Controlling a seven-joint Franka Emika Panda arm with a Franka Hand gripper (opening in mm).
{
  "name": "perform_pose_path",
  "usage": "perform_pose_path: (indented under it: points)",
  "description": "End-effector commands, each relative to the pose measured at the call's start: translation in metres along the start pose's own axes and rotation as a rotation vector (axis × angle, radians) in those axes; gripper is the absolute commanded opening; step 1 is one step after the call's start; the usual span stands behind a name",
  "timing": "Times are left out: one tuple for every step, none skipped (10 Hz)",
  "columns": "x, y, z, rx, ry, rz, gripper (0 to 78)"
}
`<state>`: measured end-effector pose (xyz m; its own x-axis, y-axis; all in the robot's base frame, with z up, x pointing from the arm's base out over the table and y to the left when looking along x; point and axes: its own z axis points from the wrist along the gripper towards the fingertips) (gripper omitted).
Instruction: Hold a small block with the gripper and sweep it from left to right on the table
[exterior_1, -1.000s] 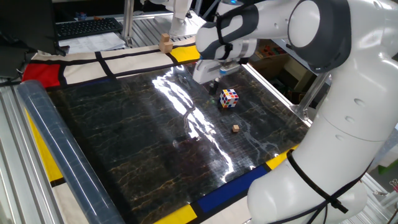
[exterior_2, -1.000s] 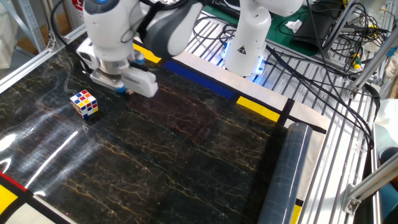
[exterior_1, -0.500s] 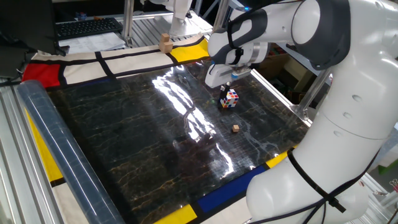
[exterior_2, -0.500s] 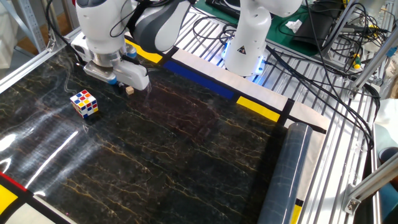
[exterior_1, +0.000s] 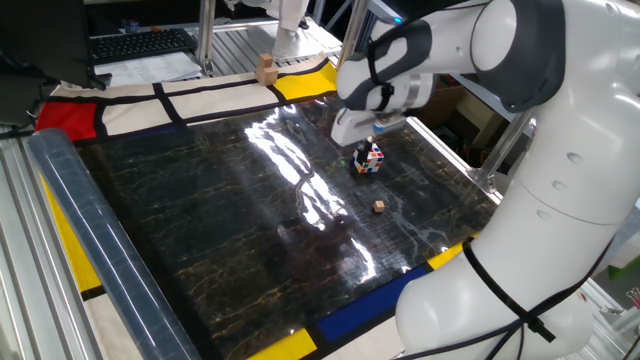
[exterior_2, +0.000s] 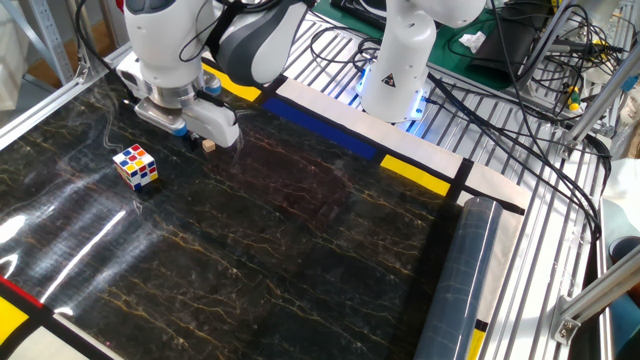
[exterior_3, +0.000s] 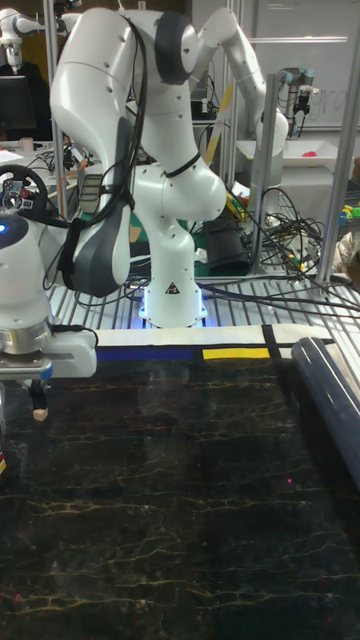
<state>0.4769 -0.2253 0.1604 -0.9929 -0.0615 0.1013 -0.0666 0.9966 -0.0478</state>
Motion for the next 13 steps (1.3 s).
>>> perform_pose_path:
  points:
    - [0.018,-0.022,0.017,-0.003,-0.02,0.004,0.0]
    - [0.022,-0.028,0.019,-0.01,-0.023,0.001,0.0]
    - [0.024,-0.032,0.018,-0.017,-0.023,-0.005,0.0]
    - [0.025,-0.033,0.017,-0.016,-0.023,-0.004,0.0]
    - [0.026,-0.032,0.018,-0.011,-0.025,-0.006,0.0]
    - [0.027,-0.032,0.018,-0.011,-0.025,-0.009,0.0]
    - [0.032,-0.03,0.021,-0.012,-0.024,-0.009,0.0]
    - [0.033,-0.03,0.021,-0.012,-0.025,-0.007,0.0]
    - [0.033,-0.03,0.021,-0.011,-0.025,-0.007,0.0]
    - [0.034,-0.03,0.022,-0.011,-0.029,-0.005,0.0]
    - [0.034,-0.03,0.022,-0.01,-0.032,-0.005,0.0]
    - [0.034,-0.03,0.022,-0.01,-0.032,-0.007,0.0]
    - [0.034,-0.03,0.022,-0.01,-0.033,-0.008,0.0]
